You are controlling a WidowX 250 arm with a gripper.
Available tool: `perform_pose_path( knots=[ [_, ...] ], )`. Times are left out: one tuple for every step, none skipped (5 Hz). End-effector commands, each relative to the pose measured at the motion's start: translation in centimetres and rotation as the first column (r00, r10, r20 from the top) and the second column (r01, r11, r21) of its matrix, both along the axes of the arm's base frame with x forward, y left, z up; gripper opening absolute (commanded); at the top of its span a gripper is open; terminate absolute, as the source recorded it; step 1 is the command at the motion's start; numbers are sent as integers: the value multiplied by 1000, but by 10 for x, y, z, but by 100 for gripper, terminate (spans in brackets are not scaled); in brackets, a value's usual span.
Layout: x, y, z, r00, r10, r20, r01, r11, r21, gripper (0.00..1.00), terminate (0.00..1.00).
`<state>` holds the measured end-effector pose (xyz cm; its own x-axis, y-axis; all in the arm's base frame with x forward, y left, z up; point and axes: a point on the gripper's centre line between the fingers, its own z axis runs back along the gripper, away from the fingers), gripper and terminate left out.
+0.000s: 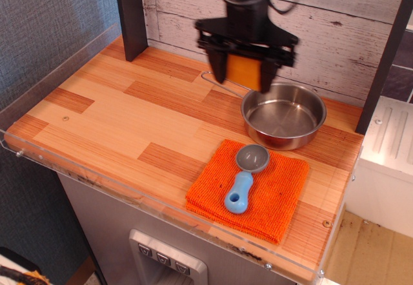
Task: Move the cheese into the pot.
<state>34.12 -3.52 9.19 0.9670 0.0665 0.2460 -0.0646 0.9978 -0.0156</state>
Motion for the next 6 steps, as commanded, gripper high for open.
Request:
perform_pose_path(
  knots=[
    [14, -22, -19, 999, -29, -30, 28, 999, -17, 0, 0],
    [24, -19, -28, 999, 0, -39, -1, 1000, -27, 0, 0],
    [26, -16, -31, 999, 21, -33, -22, 999, -43, 100, 0],
    [23, -12, -22, 1000, 8, -17, -9, 999, -50, 100, 0],
    [13, 1, 10, 1000, 11, 29, -10, 999, -45, 100, 0],
    [-14, 28, 45, 996, 67, 64, -66, 998, -16, 100, 0]
  ],
)
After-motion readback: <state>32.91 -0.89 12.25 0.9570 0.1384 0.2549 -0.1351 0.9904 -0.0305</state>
